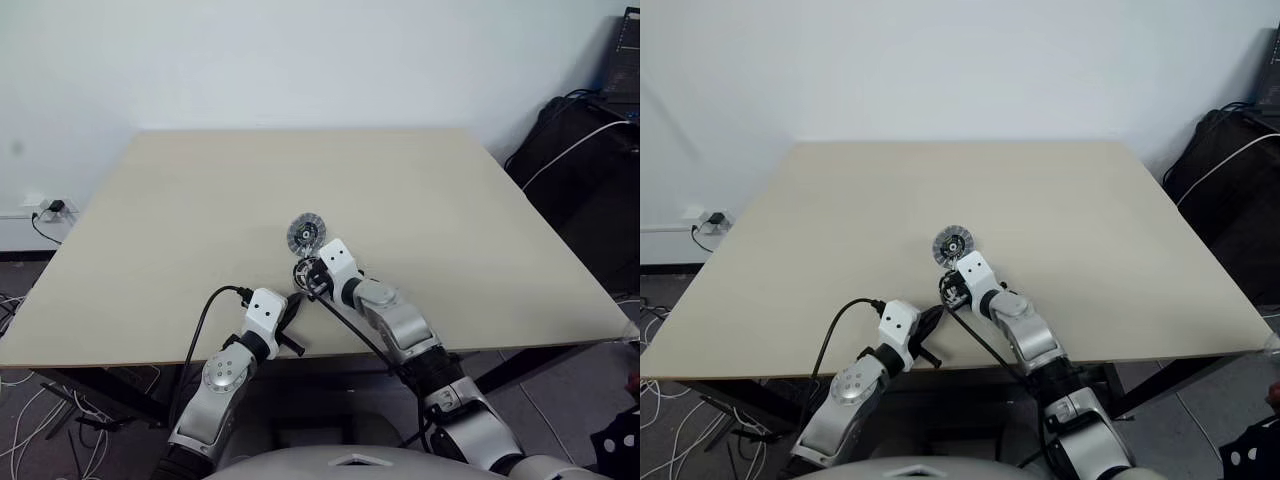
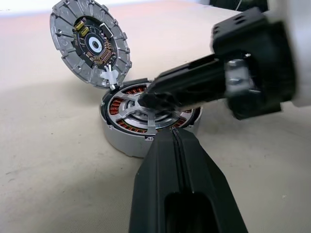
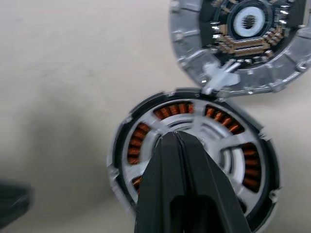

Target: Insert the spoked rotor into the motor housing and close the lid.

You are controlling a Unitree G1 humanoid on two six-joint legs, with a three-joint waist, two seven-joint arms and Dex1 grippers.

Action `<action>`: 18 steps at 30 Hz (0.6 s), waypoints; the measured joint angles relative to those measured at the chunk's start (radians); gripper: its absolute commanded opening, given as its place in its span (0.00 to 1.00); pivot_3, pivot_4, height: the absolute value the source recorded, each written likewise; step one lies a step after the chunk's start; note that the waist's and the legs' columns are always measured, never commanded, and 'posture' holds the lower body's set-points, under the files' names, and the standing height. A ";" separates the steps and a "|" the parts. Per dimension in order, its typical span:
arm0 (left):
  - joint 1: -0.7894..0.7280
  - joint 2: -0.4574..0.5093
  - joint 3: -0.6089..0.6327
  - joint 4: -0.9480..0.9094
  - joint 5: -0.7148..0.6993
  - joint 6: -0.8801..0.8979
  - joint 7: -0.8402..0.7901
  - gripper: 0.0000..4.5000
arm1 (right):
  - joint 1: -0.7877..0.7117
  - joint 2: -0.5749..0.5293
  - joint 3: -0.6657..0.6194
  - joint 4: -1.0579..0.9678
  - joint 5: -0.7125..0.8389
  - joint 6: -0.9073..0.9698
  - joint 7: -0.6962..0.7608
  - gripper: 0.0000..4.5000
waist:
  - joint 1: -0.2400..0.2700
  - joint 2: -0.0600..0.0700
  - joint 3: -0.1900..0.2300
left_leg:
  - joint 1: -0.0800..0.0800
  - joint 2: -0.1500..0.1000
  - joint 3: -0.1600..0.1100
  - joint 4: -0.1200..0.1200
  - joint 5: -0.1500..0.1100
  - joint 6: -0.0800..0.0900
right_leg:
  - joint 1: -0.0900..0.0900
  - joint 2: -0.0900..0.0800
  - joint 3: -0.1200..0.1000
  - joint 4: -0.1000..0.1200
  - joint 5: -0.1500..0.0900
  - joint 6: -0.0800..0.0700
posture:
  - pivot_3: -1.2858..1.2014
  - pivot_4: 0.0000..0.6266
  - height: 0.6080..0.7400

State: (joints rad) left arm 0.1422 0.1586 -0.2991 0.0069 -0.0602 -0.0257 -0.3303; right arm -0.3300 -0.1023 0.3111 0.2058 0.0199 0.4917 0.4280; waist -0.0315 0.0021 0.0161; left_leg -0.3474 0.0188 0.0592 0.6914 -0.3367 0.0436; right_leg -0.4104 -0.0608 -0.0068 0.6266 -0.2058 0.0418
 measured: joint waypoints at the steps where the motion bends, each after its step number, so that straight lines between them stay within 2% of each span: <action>1: 0.000 0.000 0.001 0.000 0.000 0.000 0.000 0.00 | 0.003 -0.015 0.007 -0.030 0.002 0.003 0.018 0.00 | 0.000 0.000 0.000 | 0.000 0.000 0.000 0.000 0.000 0.000 | 0.000 0.000 0.000 0.000 0.000 0.000 | 0.52 0.00 1.00; 5: -0.001 -0.001 0.002 0.000 0.001 -0.003 -0.002 0.00 | 0.002 -0.110 0.048 -0.189 0.001 0.019 0.115 0.00 | 0.000 0.000 0.000 | 0.000 0.000 0.000 0.000 0.000 0.000 | 0.000 0.000 0.000 0.000 0.000 0.000 | 0.52 0.00 1.00; 9: -0.001 -0.002 0.002 0.000 0.001 -0.003 -0.004 0.00 | -0.011 -0.203 0.118 -0.243 -0.023 0.039 0.205 0.00 | 0.002 0.000 0.000 | 0.000 0.000 0.000 0.000 0.000 0.000 | 0.000 0.000 0.000 0.000 0.000 0.000 | 0.52 0.00 1.00; 12: -0.001 -0.002 0.003 0.000 0.002 -0.004 -0.005 0.00 | -0.046 -0.271 0.187 -0.245 -0.074 0.042 0.265 0.14 | 0.002 0.000 0.000 | 0.000 0.000 0.000 0.001 0.000 0.000 | 0.000 0.000 0.000 0.000 0.000 0.000 | 0.52 0.00 1.00; 18: 0.006 0.003 0.011 -0.001 0.013 -0.014 -0.004 0.00 | -0.124 -0.313 0.262 -0.221 -0.155 0.035 0.323 0.57 | 0.004 0.000 0.000 | 0.000 0.000 0.000 0.000 0.000 0.000 | 0.000 0.000 0.000 0.000 0.000 0.000 | 0.52 0.00 1.00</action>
State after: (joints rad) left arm 0.1478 0.1614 -0.2878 0.0064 -0.0473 -0.0394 -0.3338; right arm -0.4541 -0.4152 0.5732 -0.0156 -0.1348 0.5272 0.7511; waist -0.0273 0.0020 0.0162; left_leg -0.3472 0.0185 0.0594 0.6919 -0.3369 0.0438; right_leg -0.4101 -0.0606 -0.0073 0.6262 -0.2059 0.0417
